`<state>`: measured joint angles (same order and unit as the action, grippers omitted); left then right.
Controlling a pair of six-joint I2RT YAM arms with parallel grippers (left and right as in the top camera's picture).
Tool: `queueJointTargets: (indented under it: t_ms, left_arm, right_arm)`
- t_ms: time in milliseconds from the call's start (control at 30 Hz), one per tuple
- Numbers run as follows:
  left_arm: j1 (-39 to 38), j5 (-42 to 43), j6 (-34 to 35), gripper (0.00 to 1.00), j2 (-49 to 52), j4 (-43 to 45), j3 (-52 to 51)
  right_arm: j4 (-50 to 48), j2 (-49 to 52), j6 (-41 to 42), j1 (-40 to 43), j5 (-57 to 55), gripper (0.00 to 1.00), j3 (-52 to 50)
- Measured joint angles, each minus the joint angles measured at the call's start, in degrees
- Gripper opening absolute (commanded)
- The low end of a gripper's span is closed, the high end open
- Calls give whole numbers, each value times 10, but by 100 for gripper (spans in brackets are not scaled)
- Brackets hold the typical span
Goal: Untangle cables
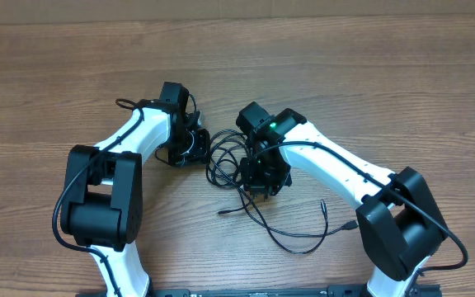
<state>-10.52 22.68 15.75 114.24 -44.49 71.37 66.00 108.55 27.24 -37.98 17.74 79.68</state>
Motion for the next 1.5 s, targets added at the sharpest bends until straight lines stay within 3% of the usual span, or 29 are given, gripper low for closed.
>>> queueJointTargets:
  t_ms: [167,400,867,1000,1367,1500]
  left_arm:
    - [-1,-1,0,8,0,0,0]
    - [-3,-4,0,9,0,0,0]
    - [-3,-6,0,11,0,0,0]
    - [-3,-6,2,4,0,0,0]
    - [-3,-1,-28,4,0,-46,5]
    - [-3,17,-40,4,-1,-61,5]
  right_arm:
    - [43,0,-40,47,29,4,44]
    - [-20,0,-52,105,35,4,52]
    - [-149,0,-45,101,-10,4,52]
    - [-179,0,-44,101,-48,4,52]
    - [-231,0,-22,101,-97,4,12]
    - [-233,0,-13,101,-112,14,-6]
